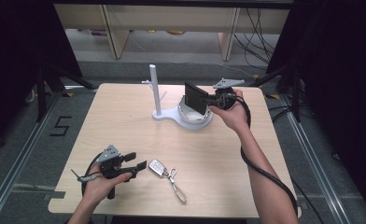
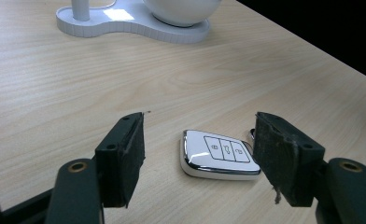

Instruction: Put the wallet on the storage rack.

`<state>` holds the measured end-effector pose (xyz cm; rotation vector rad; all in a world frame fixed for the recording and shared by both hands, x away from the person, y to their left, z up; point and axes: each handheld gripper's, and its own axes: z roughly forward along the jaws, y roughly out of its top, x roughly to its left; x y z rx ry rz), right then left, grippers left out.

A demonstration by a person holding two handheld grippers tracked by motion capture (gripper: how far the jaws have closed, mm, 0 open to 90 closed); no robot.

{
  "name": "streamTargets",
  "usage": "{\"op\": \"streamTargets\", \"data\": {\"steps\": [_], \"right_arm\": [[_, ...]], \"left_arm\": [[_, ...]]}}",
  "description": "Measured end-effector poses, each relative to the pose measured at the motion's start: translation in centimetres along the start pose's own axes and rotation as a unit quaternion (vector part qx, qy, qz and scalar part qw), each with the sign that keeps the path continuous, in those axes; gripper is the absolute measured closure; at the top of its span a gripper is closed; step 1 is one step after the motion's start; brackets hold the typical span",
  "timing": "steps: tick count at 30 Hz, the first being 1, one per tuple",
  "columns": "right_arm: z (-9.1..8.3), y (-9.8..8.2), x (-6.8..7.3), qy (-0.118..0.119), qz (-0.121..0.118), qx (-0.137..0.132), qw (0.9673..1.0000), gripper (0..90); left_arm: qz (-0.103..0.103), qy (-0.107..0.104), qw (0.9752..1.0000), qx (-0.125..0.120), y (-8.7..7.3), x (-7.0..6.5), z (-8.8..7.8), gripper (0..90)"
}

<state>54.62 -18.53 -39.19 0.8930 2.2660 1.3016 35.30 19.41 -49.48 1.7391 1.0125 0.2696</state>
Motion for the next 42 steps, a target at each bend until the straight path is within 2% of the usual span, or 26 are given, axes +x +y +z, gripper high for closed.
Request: {"op": "streamTargets", "data": {"steps": [1,3,4,5,7,8,9,11,12,16,19,21,22,23,25,28,30,31,32,34,35,36,38,39,42], "right_arm": [[0.1,-0.1,-0.1,0.0,-0.002,0.002,1.0,78.4],[0.4,-0.4,-0.3,-0.007,0.002,0.003,1.0,78.3],[0.5,-0.5,-0.3,-0.002,0.009,0.008,0.9999,78.3],[0.7,-0.7,-0.5,-0.007,0.003,0.002,1.0,78.3],[0.9,-0.8,-0.6,-0.004,0.001,0.002,1.0,78.2],[0.9,-0.9,-0.5,-0.007,0.009,0.006,0.9999,78.3],[1.2,-1.1,-0.5,-0.006,0.014,-0.003,0.9999,78.2],[1.2,-1.1,-0.6,-0.007,0.011,0.0,0.9999,78.2],[1.6,-1.3,-0.6,0.001,0.023,-0.006,0.9997,78.2],[1.8,-1.4,-0.6,-0.002,0.028,-0.008,0.9996,78.2],[2.1,-1.3,-0.7,-0.004,0.022,0.002,0.9998,78.2],[2.4,-1.3,-0.6,-0.001,0.026,-0.004,0.9996,78.2],[2.4,-1.3,-0.6,-0.003,0.021,0.001,0.9998,78.1],[2.7,-1.5,-0.6,-0.001,0.025,0.009,0.9996,77.7],[3.0,-1.7,-0.6,-0.007,0.023,0.005,0.9997,77.4],[3.2,-2.1,-0.8,-0.002,0.033,0.012,0.9994,75.1],[3.3,-2.2,-1.0,-0.011,0.038,0.015,0.9991,68.7],[3.2,-2.2,-0.9,-0.016,0.049,0.018,0.9985,66.7],[3.2,-2.2,-0.9,-0.016,0.049,0.018,0.9985,66.7],[2.9,-2.1,-1.4,-0.034,0.048,0.022,0.998,61.2],[2.8,-2.0,-1.3,-0.032,0.06,0.021,0.9975,60.6],[2.8,-2.0,-1.3,-0.032,0.06,0.021,0.9975,60.6],[2.5,-2.0,-1.6,-0.051,0.058,0.017,0.9969,61.1],[2.3,-2.0,-1.7,-0.054,0.068,0.024,0.9959,61.7],[2.3,-2.1,-1.6,-0.055,0.07,0.029,0.9956,62.1]], "left_arm": [[-0.001,-0.007,1.0,-0.006,-0.1,0.1,0.1,33.6],[0.0,-0.005,1.0,-0.003,-0.1,0.0,0.1,33.5],[-0.001,-0.006,1.0,-0.004,-0.1,0.1,0.1,33.5],[-0.002,-0.008,1.0,-0.004,-0.1,0.1,0.2,33.5],[-0.003,-0.008,1.0,-0.004,-0.1,0.1,0.2,33.4],[-0.004,-0.005,1.0,-0.004,-0.1,0.0,0.2,33.4],[-0.004,-0.004,1.0,-0.003,-0.1,0.0,0.2,33.4],[-0.004,-0.007,1.0,-0.004,-0.1,0.1,0.2,33.3],[-0.004,-0.007,1.0,-0.004,-0.1,0.0,0.2,33.3],[-0.004,-0.007,1.0,-0.004,-0.1,0.1,0.2,33.3],[-0.002,-0.006,1.0,0.0,-0.2,0.1,0.3,33.3],[-0.003,-0.005,1.0,0.002,-0.2,0.0,0.3,33.3],[-0.003,-0.009,1.0,0.001,-0.2,0.0,0.3,33.3],[-0.003,-0.008,1.0,0.001,-0.2,0.0,0.3,33.2],[-0.003,-0.011,0.9999,0.0,-0.2,0.0,0.3,33.2],[-0.004,-0.007,1.0,0.002,-0.2,0.1,0.3,33.2],[-0.008,-0.005,1.0,0.002,-0.2,0.1,0.3,33.2],[-0.008,-0.004,1.0,0.001,-0.2,0.1,0.3,33.2],[-0.008,-0.004,1.0,0.001,-0.2,0.1,0.3,33.2],[-0.007,-0.005,1.0,0.003,-0.2,0.0,0.3,33.1],[-0.006,-0.005,1.0,0.003,-0.2,0.0,0.3,33.1],[-0.006,-0.005,1.0,0.003,-0.2,0.0,0.3,33.1],[-0.005,-0.006,1.0,0.003,-0.2,0.0,0.4,33.0],[-0.004,-0.007,1.0,0.004,-0.2,0.0,0.5,33.0],[-0.005,-0.006,1.0,0.005,-0.2,-0.1,0.5,33.0]]}}
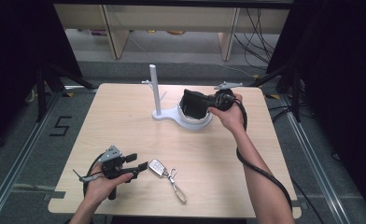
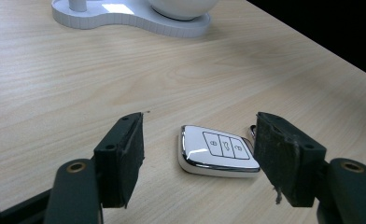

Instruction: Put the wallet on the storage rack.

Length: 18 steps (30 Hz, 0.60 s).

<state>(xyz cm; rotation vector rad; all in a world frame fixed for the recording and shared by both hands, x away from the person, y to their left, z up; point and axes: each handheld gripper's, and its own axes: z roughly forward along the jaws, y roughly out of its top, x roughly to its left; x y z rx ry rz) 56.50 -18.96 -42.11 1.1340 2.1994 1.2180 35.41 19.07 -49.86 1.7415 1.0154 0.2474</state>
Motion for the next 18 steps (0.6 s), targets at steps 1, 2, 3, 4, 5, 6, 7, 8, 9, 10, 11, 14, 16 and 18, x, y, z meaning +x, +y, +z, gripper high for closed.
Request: {"op": "streamTargets", "data": {"steps": [1,2,3,4,5,6,7,8,9,10,11,14,16,18], "right_arm": [[0.0,0.0,0.0,0.003,-0.001,-0.002,1.0,61.7],[-0.1,0.1,0.0,-0.003,-0.007,0.002,1.0,61.1],[-0.1,0.1,0.0,-0.003,-0.007,0.002,1.0,61.1],[-0.2,0.1,0.3,-0.005,0.001,-0.001,1.0,60.2],[-0.5,0.2,0.2,0.003,-0.005,-0.004,1.0,56.8],[-0.5,0.2,0.2,0.003,-0.005,-0.004,1.0,56.8],[-0.7,0.2,0.3,0.001,-0.002,-0.004,1.0,55.2],[-1.0,0.2,0.4,-0.002,-0.005,0.004,1.0,53.2],[-1.3,0.2,0.4,0.0,-0.009,0.003,1.0,51.5],[-2.0,0.2,0.3,0.0,0.0,-0.005,1.0,49.0],[-2.0,0.2,0.3,0.0,0.0,-0.005,1.0,49.0],[-3.7,-0.1,0.0,-0.003,0.009,-0.006,0.9999,47.9],[-4.8,-0.5,0.1,-0.007,0.023,0.006,0.9997,48.0],[-5.2,-0.9,-0.1,-0.007,0.021,0.003,0.9998,48.6]], "left_arm": [[0.0,0.0,1.0,0.0,0.0,0.0,0.0,32.9],[0.001,0.0,1.0,0.0,0.0,0.0,0.0,32.9],[0.001,0.0,1.0,0.0,0.0,0.0,0.0,32.9],[0.0,0.0,1.0,0.0,0.0,0.0,0.0,32.9],[0.002,-0.001,1.0,-0.001,0.1,0.0,0.0,32.9],[0.002,-0.001,1.0,-0.001,0.1,0.0,0.0,32.9],[0.002,0.0,1.0,-0.002,0.1,0.0,0.0,32.9],[0.0,-0.005,1.0,-0.005,0.2,-0.1,0.0,32.9],[0.002,-0.003,1.0,-0.003,0.3,-0.1,-0.1,32.9],[0.003,-0.003,1.0,-0.003,0.4,-0.2,0.0,32.9],[0.004,-0.006,1.0,-0.002,0.5,-0.2,0.0,32.9],[0.015,-0.008,0.9999,-0.001,1.2,-0.7,0.2,32.8],[0.029,-0.021,0.9994,0.004,1.7,-1.2,0.7,32.7],[0.035,-0.02,0.9991,0.01,1.9,-1.4,0.9,32.7]]}}
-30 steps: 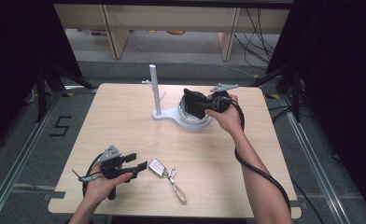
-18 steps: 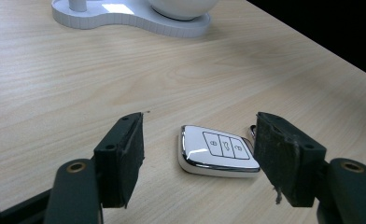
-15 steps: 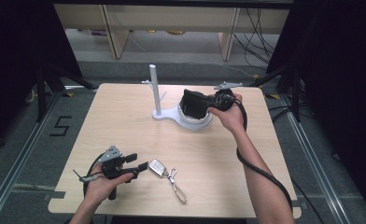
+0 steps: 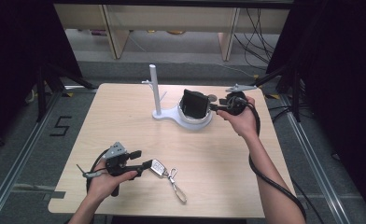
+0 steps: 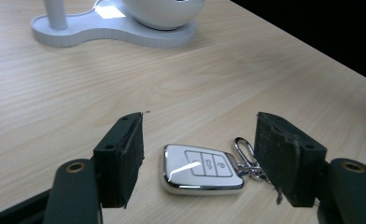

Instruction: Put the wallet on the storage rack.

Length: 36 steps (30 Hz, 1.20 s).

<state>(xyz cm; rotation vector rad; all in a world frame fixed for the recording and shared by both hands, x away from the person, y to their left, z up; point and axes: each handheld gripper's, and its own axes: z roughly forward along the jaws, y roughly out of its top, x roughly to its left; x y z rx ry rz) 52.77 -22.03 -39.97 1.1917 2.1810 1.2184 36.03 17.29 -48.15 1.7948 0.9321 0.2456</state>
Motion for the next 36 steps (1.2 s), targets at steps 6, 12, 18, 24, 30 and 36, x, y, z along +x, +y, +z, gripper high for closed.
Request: {"op": "streamTargets", "data": {"steps": [6,12,18,24,30,36], "right_arm": [[-2.0,-2.8,-0.8,0.003,0.027,0.043,0.9987,59.2],[-3.4,-5.8,-1.0,0.021,0.044,0.107,0.9931,71.6],[-4.2,-8.3,-0.7,0.011,0.066,0.135,0.9885,77.2],[-4.5,-9.5,0.2,0.005,0.058,0.149,0.9871,74.6],[-4.5,-10.1,0.8,0.017,0.066,0.152,0.986,70.8],[-4.5,-11.0,1.5,0.005,0.073,0.147,0.9864,68.4]], "left_arm": [[0.022,-0.026,0.9993,0.013,0.8,-1.4,1.7,33.3],[0.055,-0.049,0.9965,0.039,1.1,-3.0,3.4,36.7],[0.064,-0.054,0.9937,0.075,1.0,-3.8,4.7,39.2],[0.073,-0.061,0.9915,0.09,1.1,-4.0,5.3,38.9],[0.077,-0.059,0.9903,0.099,1.2,-4.1,5.4,38.8],[0.093,-0.058,0.9864,0.122,1.4,-4.6,5.9,39.0]]}}
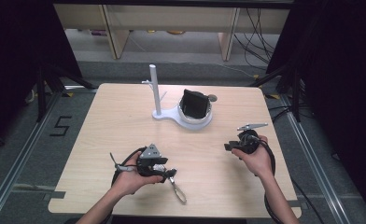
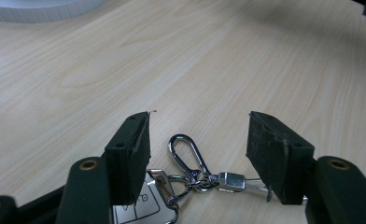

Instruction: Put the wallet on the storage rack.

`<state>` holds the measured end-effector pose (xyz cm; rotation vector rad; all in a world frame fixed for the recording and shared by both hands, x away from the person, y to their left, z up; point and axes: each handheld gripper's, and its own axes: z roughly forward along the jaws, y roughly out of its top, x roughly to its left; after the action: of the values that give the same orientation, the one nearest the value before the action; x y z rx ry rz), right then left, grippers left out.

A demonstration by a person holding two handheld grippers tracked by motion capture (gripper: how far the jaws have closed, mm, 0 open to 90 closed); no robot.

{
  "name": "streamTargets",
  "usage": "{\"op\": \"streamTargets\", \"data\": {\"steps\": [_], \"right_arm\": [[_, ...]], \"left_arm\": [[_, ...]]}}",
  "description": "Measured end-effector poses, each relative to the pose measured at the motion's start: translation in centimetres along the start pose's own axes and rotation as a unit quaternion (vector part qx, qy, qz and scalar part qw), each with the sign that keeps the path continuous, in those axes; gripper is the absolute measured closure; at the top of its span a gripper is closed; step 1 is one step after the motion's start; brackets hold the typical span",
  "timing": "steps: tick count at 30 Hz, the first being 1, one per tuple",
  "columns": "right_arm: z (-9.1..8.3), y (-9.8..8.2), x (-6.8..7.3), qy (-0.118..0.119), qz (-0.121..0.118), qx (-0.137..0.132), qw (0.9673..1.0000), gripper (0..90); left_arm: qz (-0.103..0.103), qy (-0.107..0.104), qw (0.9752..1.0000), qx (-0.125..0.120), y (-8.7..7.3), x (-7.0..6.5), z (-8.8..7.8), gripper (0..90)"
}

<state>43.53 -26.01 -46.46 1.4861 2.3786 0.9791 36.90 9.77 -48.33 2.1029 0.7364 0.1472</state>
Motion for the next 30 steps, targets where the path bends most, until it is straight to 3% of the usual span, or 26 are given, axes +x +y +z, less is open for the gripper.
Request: {"op": "streamTargets", "data": {"steps": [2,4,5,6,7,8,12,13,20,21,24,25,26,27,28,30], "right_arm": [[-0.1,-0.1,0.1,0.0,-0.001,-0.001,1.0,68.1],[-0.2,-0.2,0.1,-0.002,-0.001,0.007,1.0,68.0],[-0.3,-0.2,0.2,0.0,0.0,0.008,1.0,67.9],[-0.3,-0.2,0.2,0.0,0.0,0.008,1.0,67.9],[-0.2,-0.3,0.0,0.007,-0.015,0.002,0.9999,67.7],[-0.3,-0.3,0.2,-0.001,-0.003,0.003,1.0,67.5],[-0.6,-0.1,0.4,0.009,-0.002,0.01,0.9999,67.1],[-0.5,-0.1,0.4,-0.003,-0.01,0.003,0.9999,67.1],[-0.5,0.1,0.6,0.001,-0.003,0.003,1.0,66.9],[-0.5,0.1,0.6,0.002,-0.003,-0.006,1.0,66.8],[-0.5,0.1,0.7,0.003,-0.001,-0.006,1.0,66.9],[-0.4,0.1,0.7,0.004,-0.001,-0.005,1.0,66.8],[-0.4,0.1,0.7,0.004,-0.001,-0.005,1.0,66.8],[-0.3,0.0,0.6,0.003,-0.012,-0.005,0.9999,66.9],[-0.3,0.0,0.7,0.004,-0.004,-0.005,1.0,66.9],[-0.4,0.1,0.6,0.021,-0.006,0.012,0.9997,66.9]], "left_arm": [[-0.003,0.001,1.0,0.004,0.1,-0.1,0.2,39.8],[0.002,0.009,0.9998,0.02,0.4,-0.2,0.4,40.4],[0.014,0.011,0.9991,0.039,0.6,-0.1,0.4,40.7],[0.014,0.011,0.9991,0.039,0.6,-0.1,0.4,40.9],[0.01,0.013,0.9991,0.04,0.8,-0.3,0.6,40.9],[0.016,0.013,0.9986,0.049,0.9,-0.3,0.6,41.1],[0.019,0.013,0.9966,0.08,1.1,-0.4,1.3,41.7],[0.019,0.013,0.9966,0.08,1.1,-0.4,1.3,42.0],[0.025,0.024,0.995,0.094,1.2,-0.4,2.0,43.5],[0.045,0.024,0.9917,0.118,1.3,-0.2,1.8,43.5],[0.046,0.029,0.9908,0.124,1.1,-0.1,2.0,43.9],[0.028,0.033,0.9927,0.113,0.9,-0.4,2.3,44.5],[0.028,0.033,0.9927,0.113,0.9,-0.4,2.3,44.8],[0.031,0.036,0.9916,0.12,0.9,-0.5,2.4,45.1],[0.048,0.029,0.989,0.137,0.9,-0.2,2.5,45.5],[0.048,0.033,0.988,0.143,0.9,-0.2,2.6,46.6]]}}
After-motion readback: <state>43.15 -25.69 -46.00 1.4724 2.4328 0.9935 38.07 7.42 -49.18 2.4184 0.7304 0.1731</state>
